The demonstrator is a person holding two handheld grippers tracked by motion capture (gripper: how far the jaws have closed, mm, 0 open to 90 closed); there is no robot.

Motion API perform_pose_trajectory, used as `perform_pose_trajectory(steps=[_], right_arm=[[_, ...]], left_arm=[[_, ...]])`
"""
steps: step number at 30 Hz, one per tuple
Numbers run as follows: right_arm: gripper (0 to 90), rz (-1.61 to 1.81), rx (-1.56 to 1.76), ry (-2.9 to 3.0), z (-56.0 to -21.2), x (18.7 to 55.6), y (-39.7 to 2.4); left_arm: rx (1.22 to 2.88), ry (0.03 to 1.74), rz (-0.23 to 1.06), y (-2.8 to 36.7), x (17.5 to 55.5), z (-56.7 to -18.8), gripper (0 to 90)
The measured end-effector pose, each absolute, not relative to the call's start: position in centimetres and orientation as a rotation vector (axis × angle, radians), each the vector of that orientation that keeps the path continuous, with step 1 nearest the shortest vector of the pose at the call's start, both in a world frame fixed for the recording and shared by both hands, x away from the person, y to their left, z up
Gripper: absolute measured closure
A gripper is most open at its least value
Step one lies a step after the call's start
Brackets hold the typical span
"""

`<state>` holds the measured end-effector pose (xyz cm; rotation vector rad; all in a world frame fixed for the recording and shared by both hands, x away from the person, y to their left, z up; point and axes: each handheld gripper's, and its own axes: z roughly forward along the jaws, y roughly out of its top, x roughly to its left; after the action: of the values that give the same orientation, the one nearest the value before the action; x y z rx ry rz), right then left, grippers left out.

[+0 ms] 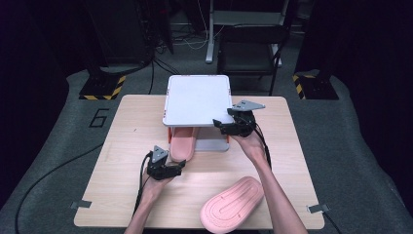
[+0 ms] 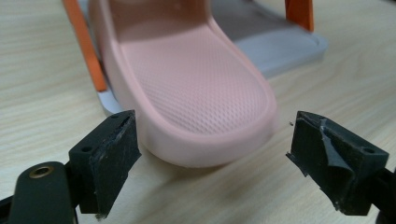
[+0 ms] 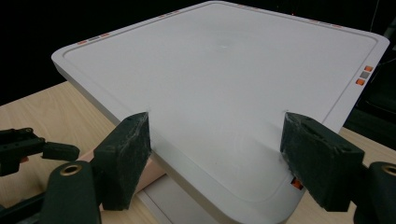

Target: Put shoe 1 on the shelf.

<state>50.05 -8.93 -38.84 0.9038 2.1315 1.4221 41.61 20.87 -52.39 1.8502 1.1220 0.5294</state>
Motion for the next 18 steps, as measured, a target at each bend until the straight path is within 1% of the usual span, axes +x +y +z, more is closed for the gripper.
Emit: perform_pose_trajectory(steps=[4,5,11,18], right_arm=[[24.1,1.420,0.906,2.132,-38.8,50.0,-8.9],[24.4,1.419,0.904,2.135,-38.8,50.0,-9.0],[24.5,1.416,0.903,2.135,-38.8,50.0,-9.0],[25.0,1.417,0.902,2.135,-38.8,50.0,-9.0]], left_arm=[[1.855,1.152,0.552,20.2,42.1,-52.3,15.6],[1.825,1.187,0.562,19.8,42.7,-52.2,15.9],[1.782,1.259,0.600,19.2,44.2,-52.2,18.8],[1.725,1.314,0.618,18.5,45.5,-52.4,21.6]])
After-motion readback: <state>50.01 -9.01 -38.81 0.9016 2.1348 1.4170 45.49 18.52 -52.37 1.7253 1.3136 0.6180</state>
